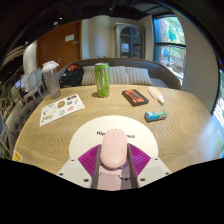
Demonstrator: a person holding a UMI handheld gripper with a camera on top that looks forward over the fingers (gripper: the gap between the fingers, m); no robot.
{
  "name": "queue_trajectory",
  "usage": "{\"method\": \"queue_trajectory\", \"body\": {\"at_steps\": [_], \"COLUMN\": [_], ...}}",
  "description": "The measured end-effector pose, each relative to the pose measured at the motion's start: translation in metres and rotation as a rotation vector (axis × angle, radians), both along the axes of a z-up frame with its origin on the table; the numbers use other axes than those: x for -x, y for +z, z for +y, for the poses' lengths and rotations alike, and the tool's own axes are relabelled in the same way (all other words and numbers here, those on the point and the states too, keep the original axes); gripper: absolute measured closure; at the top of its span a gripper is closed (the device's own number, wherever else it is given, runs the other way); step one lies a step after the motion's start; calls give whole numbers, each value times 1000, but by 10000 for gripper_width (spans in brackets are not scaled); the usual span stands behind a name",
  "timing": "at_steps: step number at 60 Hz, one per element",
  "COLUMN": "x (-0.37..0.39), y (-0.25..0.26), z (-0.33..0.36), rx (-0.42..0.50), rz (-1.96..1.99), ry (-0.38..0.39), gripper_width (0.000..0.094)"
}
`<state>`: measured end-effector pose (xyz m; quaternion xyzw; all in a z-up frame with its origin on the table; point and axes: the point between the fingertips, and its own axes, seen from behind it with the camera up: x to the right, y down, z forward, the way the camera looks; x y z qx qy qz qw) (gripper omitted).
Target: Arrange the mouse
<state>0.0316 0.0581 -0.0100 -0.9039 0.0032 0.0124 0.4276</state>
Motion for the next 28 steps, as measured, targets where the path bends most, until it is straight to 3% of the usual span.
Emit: {"method": "queue_trajectory", "body": {"at_steps": [6,9,10,20,28], "x": [4,7,8,12,23], "y": [-3,2,7,63,98], "z": [-7,-15,-15,-51,-96], "rx": [85,117,112,99,98], "rz": [2,16,17,-12,-46], "ry": [15,21,20,-32,-124], "gripper_width": [388,198,64,96,95]}}
